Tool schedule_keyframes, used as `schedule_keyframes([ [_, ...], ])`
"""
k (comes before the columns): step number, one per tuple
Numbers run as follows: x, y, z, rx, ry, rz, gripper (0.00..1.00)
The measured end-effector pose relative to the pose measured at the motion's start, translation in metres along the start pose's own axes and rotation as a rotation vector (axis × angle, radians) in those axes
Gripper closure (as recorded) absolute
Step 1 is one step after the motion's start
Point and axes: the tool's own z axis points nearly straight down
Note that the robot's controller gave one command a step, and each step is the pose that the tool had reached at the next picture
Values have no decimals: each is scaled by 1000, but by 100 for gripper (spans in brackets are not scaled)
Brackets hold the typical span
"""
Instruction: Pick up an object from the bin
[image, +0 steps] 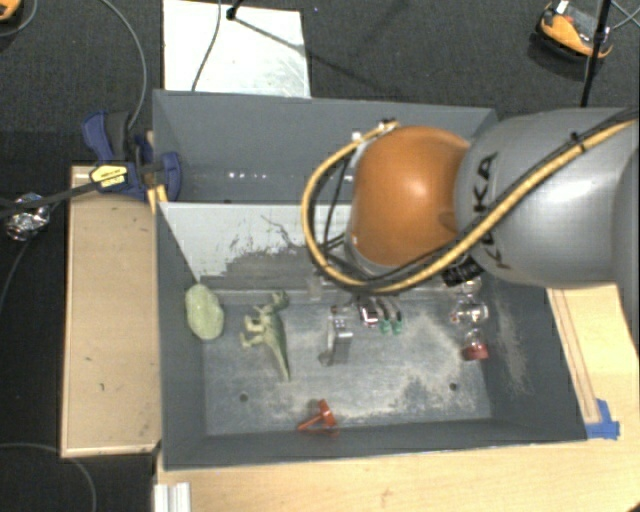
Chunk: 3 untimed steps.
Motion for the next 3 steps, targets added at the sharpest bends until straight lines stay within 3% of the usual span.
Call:
schedule_keyframes([
  [1, -31, 20, 33, -1, 1, -311, 0],
  [2, -42, 29, 44, -1, -5, -561, 0],
  [3, -48, 44, 92, 0, -6, -649, 0],
])
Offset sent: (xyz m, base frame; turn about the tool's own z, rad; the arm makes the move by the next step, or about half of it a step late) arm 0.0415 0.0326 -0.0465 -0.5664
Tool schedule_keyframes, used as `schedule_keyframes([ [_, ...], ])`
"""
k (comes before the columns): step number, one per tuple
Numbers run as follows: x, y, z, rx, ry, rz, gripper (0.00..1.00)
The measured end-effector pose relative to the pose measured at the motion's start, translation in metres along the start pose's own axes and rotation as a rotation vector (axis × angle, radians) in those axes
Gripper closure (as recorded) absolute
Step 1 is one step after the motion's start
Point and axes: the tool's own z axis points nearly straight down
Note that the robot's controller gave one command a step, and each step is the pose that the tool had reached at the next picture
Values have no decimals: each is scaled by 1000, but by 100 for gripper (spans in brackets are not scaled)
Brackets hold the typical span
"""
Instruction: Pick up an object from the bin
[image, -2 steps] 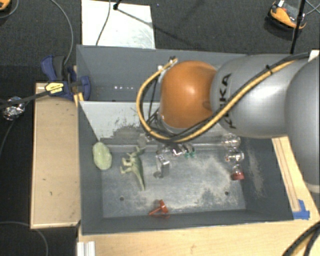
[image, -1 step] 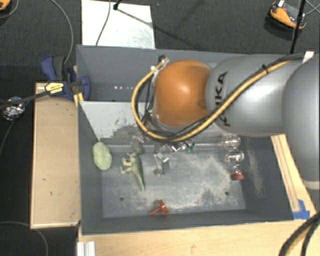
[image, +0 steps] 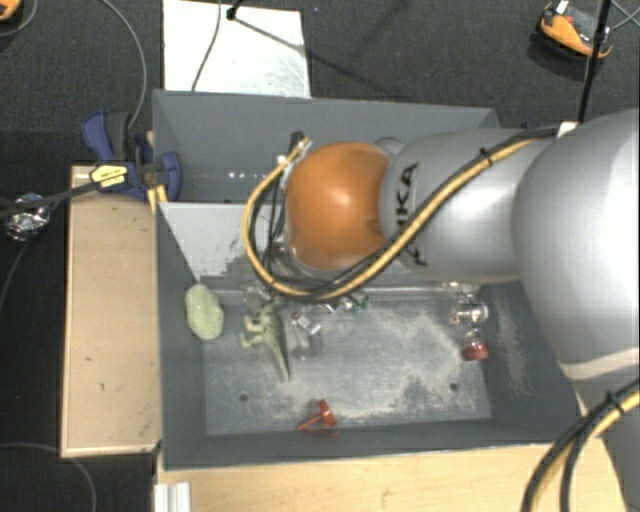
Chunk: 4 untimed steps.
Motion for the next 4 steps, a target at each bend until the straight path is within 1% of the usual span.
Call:
schedule_keyframes([
  [1, -12, 9, 30, -2, -1, -64, 100],
  [4, -12, 9, 25, -2, -4, -62, 100],
])
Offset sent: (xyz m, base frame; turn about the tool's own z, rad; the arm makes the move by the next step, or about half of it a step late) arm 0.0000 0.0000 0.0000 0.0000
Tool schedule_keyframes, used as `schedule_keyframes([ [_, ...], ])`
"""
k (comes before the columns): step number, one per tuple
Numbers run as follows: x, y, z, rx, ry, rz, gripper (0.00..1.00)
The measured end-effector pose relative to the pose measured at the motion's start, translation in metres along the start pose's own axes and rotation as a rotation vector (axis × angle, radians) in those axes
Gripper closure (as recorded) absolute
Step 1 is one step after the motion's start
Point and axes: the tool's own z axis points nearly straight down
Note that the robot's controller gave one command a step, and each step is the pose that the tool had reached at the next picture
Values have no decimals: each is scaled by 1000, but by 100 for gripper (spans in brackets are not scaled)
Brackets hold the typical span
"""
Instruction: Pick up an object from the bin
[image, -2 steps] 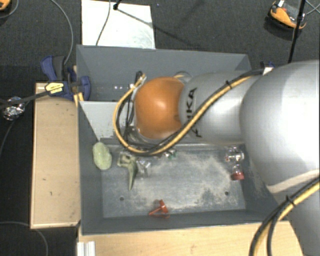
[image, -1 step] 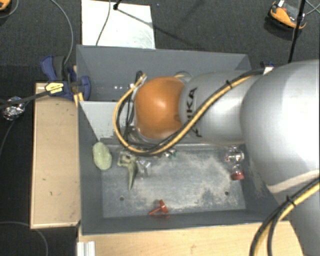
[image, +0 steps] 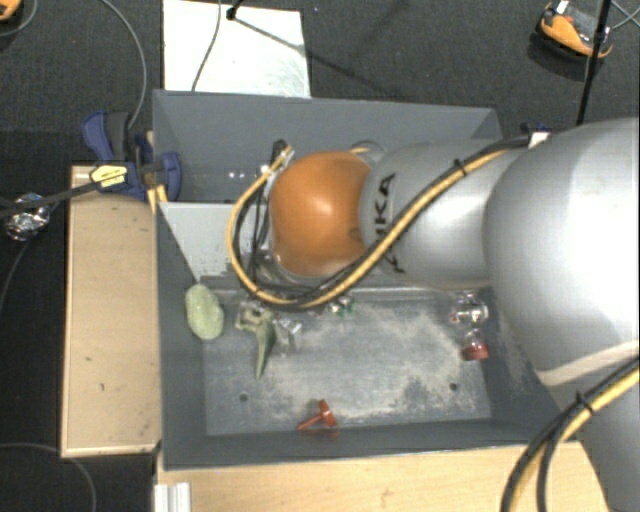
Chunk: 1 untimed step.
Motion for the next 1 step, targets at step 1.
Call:
schedule_keyframes([
  [1, 1, 0, -7, -1, 3, 1, 100],
])
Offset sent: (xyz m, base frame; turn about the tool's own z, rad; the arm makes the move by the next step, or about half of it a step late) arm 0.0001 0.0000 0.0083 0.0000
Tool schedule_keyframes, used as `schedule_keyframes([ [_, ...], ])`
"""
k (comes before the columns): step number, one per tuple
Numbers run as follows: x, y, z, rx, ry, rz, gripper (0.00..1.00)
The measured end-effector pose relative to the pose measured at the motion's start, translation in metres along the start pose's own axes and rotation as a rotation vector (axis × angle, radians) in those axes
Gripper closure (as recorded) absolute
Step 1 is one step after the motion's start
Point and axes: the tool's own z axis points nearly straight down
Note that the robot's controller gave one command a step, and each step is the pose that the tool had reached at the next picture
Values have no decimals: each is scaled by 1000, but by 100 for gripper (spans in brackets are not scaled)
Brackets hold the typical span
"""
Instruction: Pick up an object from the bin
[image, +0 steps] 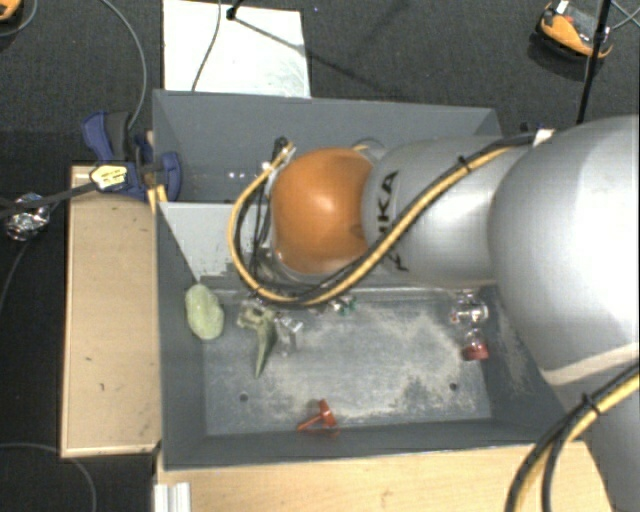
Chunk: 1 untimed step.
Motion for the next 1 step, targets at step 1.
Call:
schedule_keyframes([
  [1, 0, 0, -11, 1, -1, 0, 100],
])
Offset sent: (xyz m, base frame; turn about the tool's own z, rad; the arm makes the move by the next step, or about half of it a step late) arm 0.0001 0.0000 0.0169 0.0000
